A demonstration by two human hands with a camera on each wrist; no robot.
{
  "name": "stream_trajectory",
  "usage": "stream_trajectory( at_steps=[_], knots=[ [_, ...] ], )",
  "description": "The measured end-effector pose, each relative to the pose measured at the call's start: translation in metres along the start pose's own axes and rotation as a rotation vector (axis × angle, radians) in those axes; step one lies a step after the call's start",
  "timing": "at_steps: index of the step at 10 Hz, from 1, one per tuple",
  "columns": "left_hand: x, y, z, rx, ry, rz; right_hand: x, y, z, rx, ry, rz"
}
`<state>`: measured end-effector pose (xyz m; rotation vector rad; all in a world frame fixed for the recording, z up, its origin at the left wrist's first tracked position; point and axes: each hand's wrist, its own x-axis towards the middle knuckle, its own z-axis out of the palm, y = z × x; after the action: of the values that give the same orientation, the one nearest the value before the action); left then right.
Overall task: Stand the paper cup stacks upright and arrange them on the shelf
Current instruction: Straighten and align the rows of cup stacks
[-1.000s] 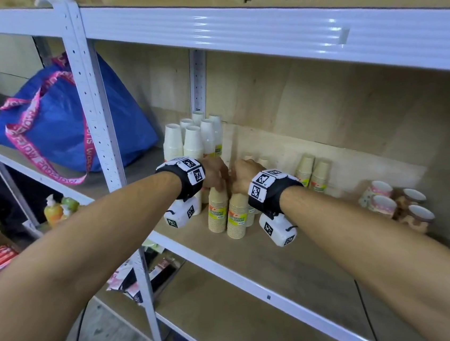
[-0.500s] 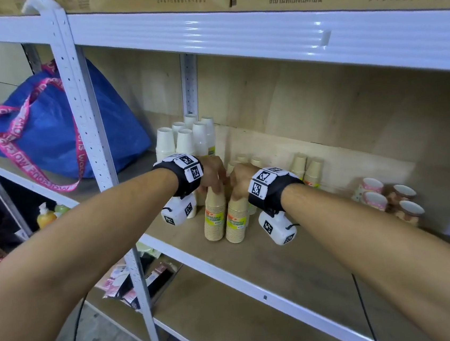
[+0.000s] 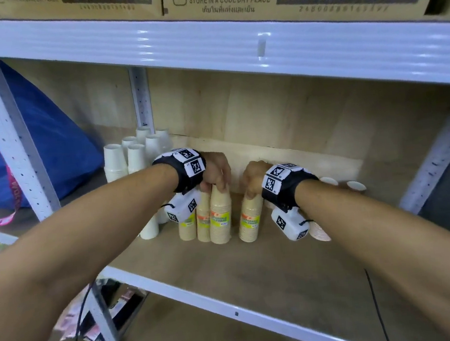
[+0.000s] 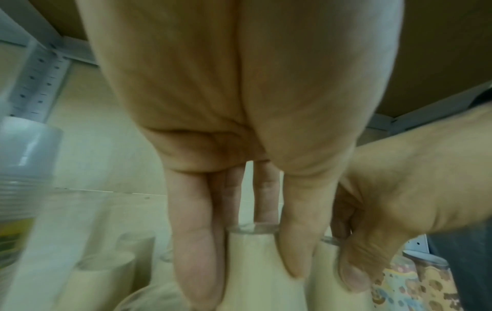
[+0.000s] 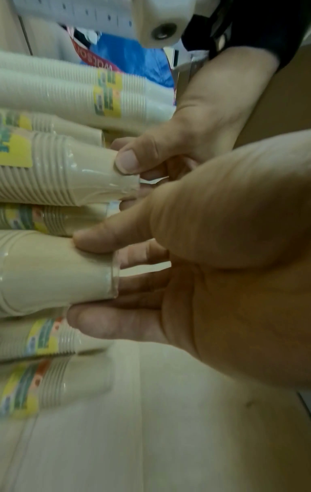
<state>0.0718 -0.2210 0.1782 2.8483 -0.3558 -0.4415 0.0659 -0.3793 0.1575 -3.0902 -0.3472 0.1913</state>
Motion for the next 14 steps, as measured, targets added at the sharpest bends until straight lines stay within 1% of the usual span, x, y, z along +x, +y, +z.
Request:
stream_trajectory(
  at_steps=[1, 2, 3, 4, 5, 6, 7, 8, 10, 13, 14],
  knots=[
    [0.019, 0.017, -0.001, -0.001, 0.068, 0.030, 0.019, 0.031, 0.002, 0.052, 0.039, 0.054],
    [0.039, 0.025, 0.001, -0.003, 0.132, 0.050, 0.020, 0.046, -0.002, 0.089, 0.031, 0.117],
    [0.062, 0.035, 0.002, 0.043, 0.157, 0.083, 0.027, 0.064, -0.004, 0.109, 0.080, 0.146],
    [0.081, 0.044, 0.002, 0.073, 0.156, 0.106, 0.040, 0.081, -0.003, 0.143, 0.098, 0.204],
    [0.098, 0.050, 0.004, 0.069, 0.173, 0.131, 0.081, 0.114, 0.014, 0.106, 0.085, 0.235],
    [0.111, 0.053, 0.008, 0.064, 0.181, 0.150, 0.139, 0.159, 0.042, 0.129, 0.051, 0.279],
    [0.121, 0.056, 0.011, 0.058, 0.184, 0.160, 0.120, 0.147, 0.029, 0.113, 0.060, 0.268],
    [0.128, 0.059, 0.014, 0.074, 0.179, 0.167, 0.099, 0.133, 0.020, 0.093, 0.101, 0.241],
    [0.140, 0.056, 0.018, 0.051, 0.181, 0.158, 0.095, 0.132, 0.024, 0.126, 0.176, 0.225],
    [0.150, 0.054, 0.020, 0.009, 0.150, 0.149, 0.103, 0.143, 0.027, 0.181, 0.175, 0.239],
    [0.152, 0.055, 0.020, 0.001, 0.142, 0.150, 0.105, 0.149, 0.028, 0.219, 0.211, 0.216]
  ],
)
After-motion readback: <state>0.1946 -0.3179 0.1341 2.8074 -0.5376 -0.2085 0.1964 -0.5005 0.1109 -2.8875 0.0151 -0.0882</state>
